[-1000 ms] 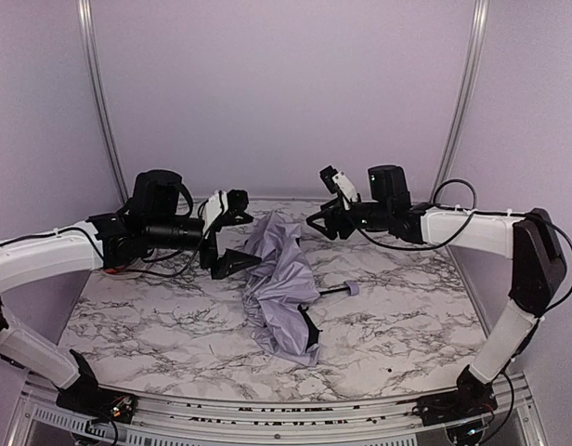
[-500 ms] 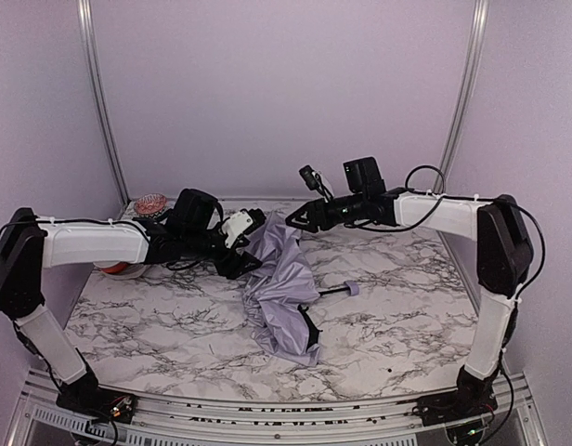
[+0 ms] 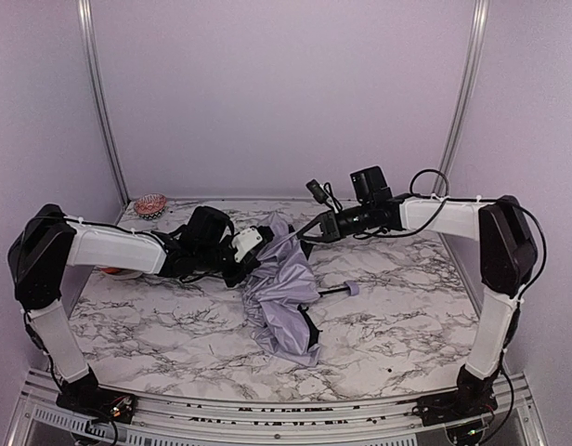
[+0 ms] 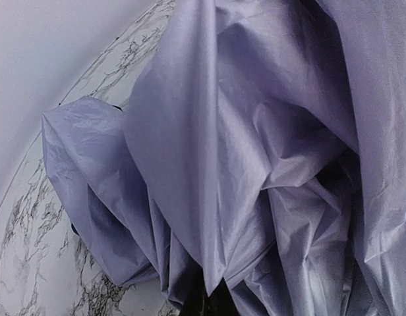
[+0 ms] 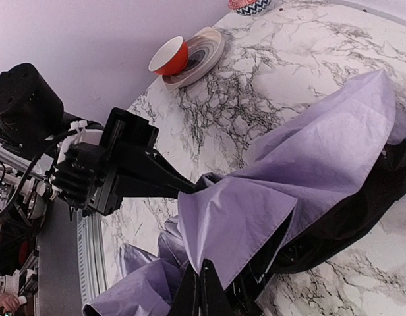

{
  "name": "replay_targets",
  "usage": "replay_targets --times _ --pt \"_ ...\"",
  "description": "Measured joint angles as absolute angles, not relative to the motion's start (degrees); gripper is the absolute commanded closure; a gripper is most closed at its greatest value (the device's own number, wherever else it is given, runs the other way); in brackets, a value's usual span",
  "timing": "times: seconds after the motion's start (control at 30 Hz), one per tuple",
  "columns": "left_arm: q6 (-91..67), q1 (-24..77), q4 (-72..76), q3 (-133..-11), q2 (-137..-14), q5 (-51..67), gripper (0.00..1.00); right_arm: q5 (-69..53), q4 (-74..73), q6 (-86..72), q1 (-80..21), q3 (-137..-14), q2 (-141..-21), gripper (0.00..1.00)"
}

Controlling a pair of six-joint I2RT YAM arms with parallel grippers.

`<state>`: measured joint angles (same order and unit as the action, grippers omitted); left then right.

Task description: Put away the umbrella

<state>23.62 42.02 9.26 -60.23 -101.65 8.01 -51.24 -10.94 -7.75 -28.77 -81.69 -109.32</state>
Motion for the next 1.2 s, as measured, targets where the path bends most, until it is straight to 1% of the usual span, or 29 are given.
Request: replay_targets --times 0.13,0.27,0.43,0.53,0.63,0.73,0.9,1.0,1.1,1.2 --pt "24.1 42.02 11.57 -60.23 -102.65 7.14 1.0 -53.6 -9.45 -8.32 -26.87 -77.45 -108.6 1.0" --pt "24.01 42.02 12.62 -60.25 -104.33 7.81 1.0 -57.28 -6.5 -9.82 -27.22 -75.37 -108.71 1.0" --pt "22.94 42.74 12.93 -61.01 -104.55 11.05 1.0 -59.7 -7.09 -7.53 -30.15 -78.85 -108.75 1.0" --pt "22.2 43.27 13.69 -61.01 -103.28 13.34 1.0 -61.45 -6.85 -6.22 -33.98 -80.64 -107.5 1.0" --pt "22.33 43.13 14.41 -60.64 -100.01 17.43 1.0 -62.72 -5.87 -6.68 -35.48 -79.46 -103.22 1.0" --pt "22.52 43.35 15.88 -59.07 -96.55 23.38 1.0 -64.25 -1.85 -9.04 -35.92 -76.53 -98.43 1.0" --pt "23.44 43.51 16.12 -56.62 -95.66 31.57 1.0 -64.82 5.3 -14.44 -36.18 -70.19 -94.56 1.0" --pt "23.83 43.38 15.99 -56.27 -96.86 33.43 1.0 -64.12 8.6 -17.19 -36.18 -68.25 -95.04 1.0" --pt "24.05 42.59 16.29 -57.3 -100.2 35.44 1.0 -62.43 13.28 -20.27 -35.57 -68.36 -97.97 1.0" --pt "23.94 41.01 16.19 -59.55 -104.64 36.32 1.0 -59.66 17.87 -22.96 -34.17 -70.35 -104.44 1.0"
